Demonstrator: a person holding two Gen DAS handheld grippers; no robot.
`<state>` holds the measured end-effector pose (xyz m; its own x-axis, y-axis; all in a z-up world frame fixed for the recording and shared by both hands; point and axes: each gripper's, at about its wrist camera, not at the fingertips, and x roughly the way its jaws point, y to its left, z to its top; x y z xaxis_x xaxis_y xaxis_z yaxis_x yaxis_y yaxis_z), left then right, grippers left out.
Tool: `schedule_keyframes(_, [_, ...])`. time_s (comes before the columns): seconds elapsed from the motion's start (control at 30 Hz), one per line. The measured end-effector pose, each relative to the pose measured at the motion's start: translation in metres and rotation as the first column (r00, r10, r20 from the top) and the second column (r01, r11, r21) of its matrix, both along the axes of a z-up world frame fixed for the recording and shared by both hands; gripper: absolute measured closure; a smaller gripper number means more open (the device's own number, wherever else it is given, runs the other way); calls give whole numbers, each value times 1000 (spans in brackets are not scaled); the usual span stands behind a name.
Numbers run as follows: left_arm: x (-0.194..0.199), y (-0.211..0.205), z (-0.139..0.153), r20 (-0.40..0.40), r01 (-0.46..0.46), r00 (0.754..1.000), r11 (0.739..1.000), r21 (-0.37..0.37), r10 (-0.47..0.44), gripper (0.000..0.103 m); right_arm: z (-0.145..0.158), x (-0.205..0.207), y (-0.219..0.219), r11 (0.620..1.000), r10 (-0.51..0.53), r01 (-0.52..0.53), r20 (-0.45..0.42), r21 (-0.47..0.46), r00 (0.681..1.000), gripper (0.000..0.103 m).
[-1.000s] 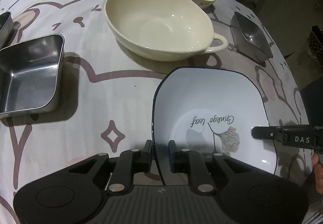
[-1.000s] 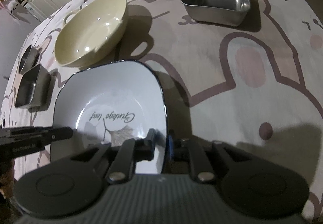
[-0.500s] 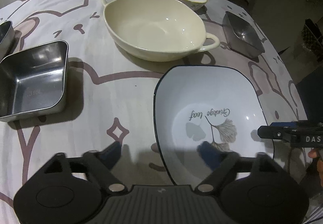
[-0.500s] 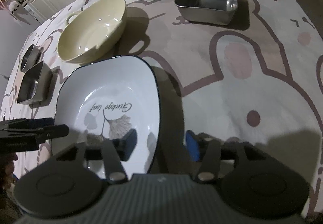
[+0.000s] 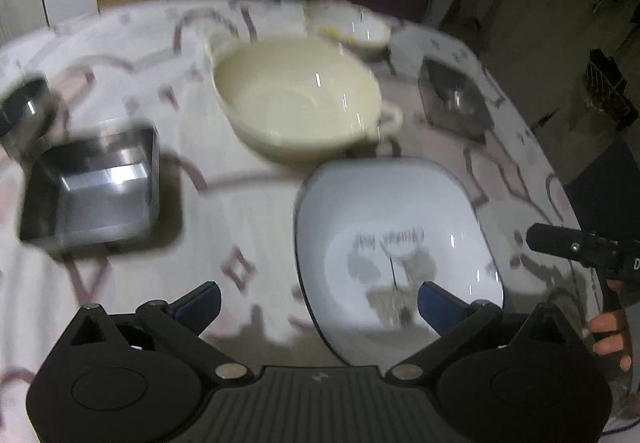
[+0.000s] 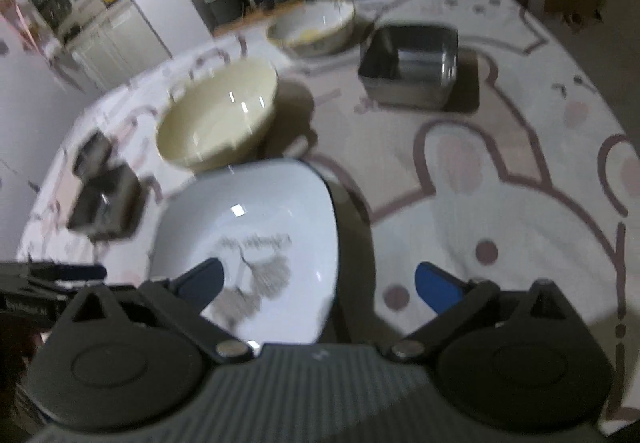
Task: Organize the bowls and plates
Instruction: 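Move both tools to the cream two-handled bowl and grasp its rim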
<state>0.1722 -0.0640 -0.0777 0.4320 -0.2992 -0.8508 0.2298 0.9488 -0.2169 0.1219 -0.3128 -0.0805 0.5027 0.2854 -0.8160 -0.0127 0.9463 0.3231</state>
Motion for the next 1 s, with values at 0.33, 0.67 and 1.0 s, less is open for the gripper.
schedule_keyframes(0.33, [57,12,71,339,-3,940,992,129,-41,0,36,27,22,991,-88,69,171,114,981,0])
schedule_keyframes(0.67, [152,25,51,320,-60,946,997,45,42,0,8,103,41,943,-220,204,33,261,975,0])
schedule_keyframes(1.0, [200,36,13,257,-77,964,996,35,66,3,-55,151,49,859,-334,409,-268,309,904,47])
